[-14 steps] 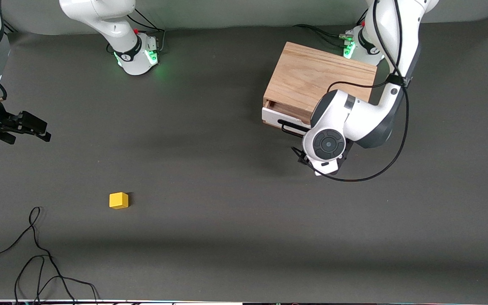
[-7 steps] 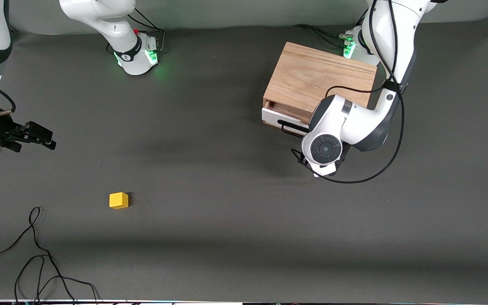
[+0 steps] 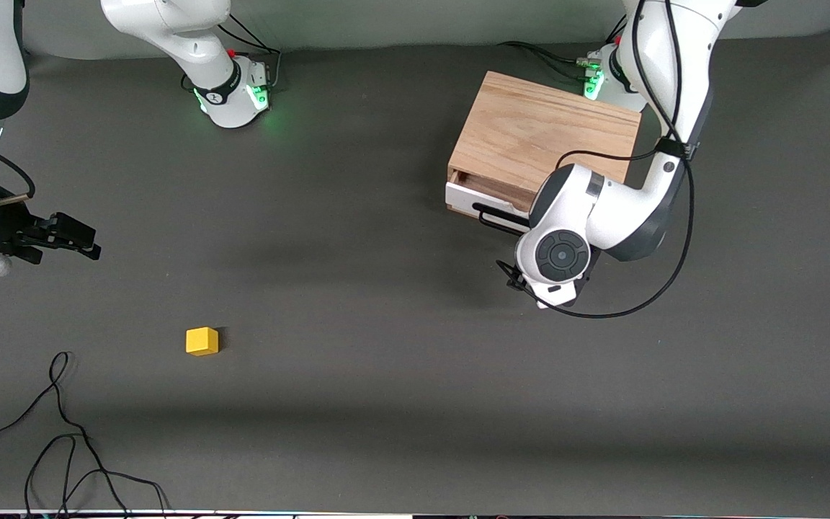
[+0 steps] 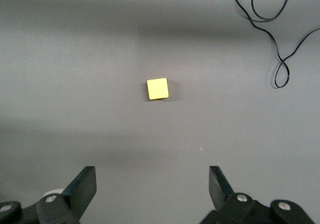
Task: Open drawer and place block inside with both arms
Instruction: 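Pull the drawer handle outward with the left gripper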
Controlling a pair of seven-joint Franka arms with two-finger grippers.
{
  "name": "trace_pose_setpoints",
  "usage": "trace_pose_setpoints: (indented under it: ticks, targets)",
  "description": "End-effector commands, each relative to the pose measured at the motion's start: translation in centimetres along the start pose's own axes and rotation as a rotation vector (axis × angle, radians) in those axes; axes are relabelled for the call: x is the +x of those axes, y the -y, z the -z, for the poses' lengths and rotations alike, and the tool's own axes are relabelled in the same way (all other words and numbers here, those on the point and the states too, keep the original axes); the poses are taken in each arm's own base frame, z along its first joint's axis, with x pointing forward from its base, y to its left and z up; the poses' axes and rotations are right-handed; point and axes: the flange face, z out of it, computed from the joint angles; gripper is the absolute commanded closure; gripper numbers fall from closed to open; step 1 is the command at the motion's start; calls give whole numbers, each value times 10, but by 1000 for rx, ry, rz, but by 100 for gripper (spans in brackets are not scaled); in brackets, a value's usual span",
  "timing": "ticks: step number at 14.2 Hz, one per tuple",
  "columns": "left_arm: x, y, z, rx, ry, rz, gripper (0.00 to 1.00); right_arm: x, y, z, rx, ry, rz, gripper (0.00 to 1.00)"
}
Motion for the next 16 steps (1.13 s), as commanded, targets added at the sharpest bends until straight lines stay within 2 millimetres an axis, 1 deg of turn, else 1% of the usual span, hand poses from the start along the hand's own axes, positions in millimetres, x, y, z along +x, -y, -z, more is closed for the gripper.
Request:
trace_pose_setpoints:
  ticks: [1,7,9,13,14,15,16]
  targets:
    - [1,-7,-9,6,6,-5,1,-1,2,5,-6,-8,-15,0]
    - [3,-17,-26,-8,6,-3,1,-2,-4,5,-14,-6,-15,0]
    - [4,-20,-26,-23,1,-3,2,-2,-5,6,-14,-7,-16,0]
    - [4,-25,6,-88,-4,12,1,-3,-11,8,-19,-9,-20,0]
    - [6,-26,12,-97,-6,12,1,-4,-13,10,-19,-12,-23,0]
    - [6,-27,17,-108,-8,13,1,-4,-20,11,-20,-13,-35,0]
    - [8,-27,22,-119,-10,14,1,-5,-21,11,-17,-13,-36,0]
